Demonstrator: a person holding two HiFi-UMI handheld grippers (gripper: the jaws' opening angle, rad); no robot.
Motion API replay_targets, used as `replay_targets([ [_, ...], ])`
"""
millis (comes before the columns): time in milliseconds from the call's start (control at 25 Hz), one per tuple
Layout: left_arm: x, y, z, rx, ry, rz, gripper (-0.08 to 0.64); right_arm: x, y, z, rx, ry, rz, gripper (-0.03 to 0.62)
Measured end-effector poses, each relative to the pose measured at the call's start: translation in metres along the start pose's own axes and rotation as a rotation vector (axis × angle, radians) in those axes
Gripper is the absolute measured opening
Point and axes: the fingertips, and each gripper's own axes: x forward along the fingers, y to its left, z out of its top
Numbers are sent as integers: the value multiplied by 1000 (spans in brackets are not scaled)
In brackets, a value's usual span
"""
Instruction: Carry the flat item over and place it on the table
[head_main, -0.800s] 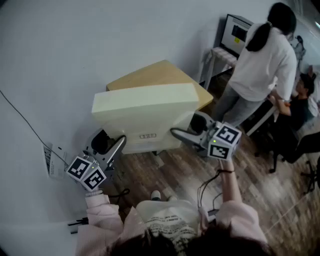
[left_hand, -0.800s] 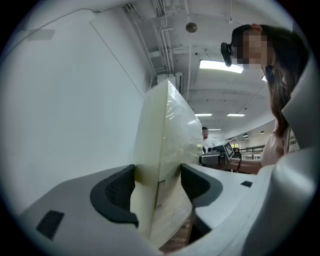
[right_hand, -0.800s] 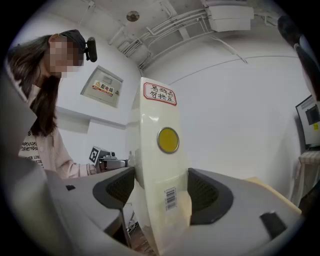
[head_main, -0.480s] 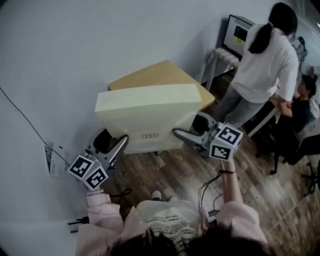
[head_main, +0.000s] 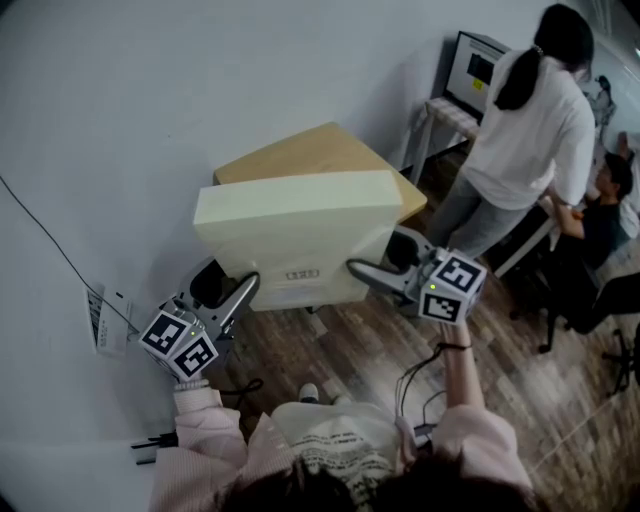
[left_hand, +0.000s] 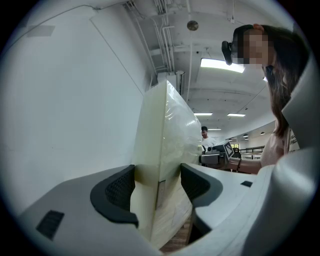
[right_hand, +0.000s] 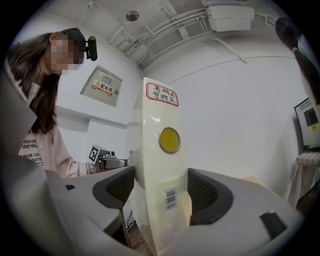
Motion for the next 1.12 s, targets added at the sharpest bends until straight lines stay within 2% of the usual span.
replay_targets([
  [600,33,-10,-2,4,0,10,291,-18,-32,-1,13,3,9,341],
  [840,54,5,-1,5,-5,12,291,-9,-56,2,12,0,8,341],
  [1120,96,36,-5,-7,-3,6,291,9,-104,0,21,11,1,341],
])
